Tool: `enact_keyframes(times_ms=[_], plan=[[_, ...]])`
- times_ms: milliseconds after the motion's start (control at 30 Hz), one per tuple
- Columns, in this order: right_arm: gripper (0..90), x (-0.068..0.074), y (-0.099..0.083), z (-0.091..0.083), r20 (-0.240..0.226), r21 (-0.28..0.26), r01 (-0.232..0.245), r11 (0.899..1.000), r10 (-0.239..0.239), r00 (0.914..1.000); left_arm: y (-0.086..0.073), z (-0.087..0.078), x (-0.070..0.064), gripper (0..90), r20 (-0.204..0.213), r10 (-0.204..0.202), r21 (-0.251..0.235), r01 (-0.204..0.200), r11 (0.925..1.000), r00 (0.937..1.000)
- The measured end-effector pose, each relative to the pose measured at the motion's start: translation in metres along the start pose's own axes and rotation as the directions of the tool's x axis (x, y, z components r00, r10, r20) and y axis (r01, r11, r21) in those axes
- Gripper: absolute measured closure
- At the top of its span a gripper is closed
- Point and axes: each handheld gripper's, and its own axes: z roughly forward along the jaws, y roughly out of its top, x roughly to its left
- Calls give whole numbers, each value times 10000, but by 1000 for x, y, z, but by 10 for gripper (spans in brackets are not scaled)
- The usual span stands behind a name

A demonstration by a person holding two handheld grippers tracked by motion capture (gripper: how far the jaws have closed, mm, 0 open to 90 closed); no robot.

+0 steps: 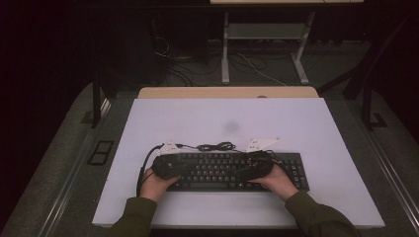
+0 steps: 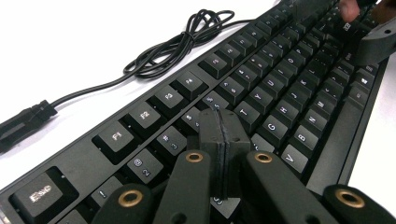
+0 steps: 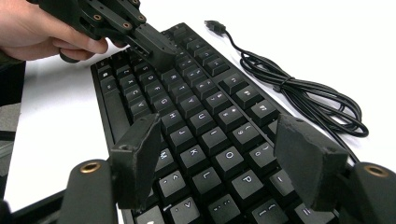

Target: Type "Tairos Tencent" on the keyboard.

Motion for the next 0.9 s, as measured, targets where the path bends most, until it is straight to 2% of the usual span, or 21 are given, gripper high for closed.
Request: enact_keyframes(times_ms=[267, 500, 733, 833, 900], plan=[[317, 1, 3, 1, 17, -93, -91, 9999, 91, 10000, 1, -2, -2, 887, 37, 11, -37, -11, 10000, 10000], [317, 3, 11, 6, -203, -186, -135, 9997, 131, 9997, 1, -4, -2, 869, 133, 53, -145, -51, 9999, 9999], [308, 3, 17, 12, -180, -231, -105, 9997, 101, 9998, 1, -5, -3, 825, 189, 46, -167, -43, 9999, 9998], [294, 3, 21, 14, -84, -230, -93, 9997, 91, 9999, 1, -6, -4, 778, 190, 17, -252, -12, 9997, 9998], [310, 2, 23, 15, -247, -195, -81, 9998, 76, 9997, 1, -6, -5, 743, 161, 35, -253, -31, 9997, 9999]])
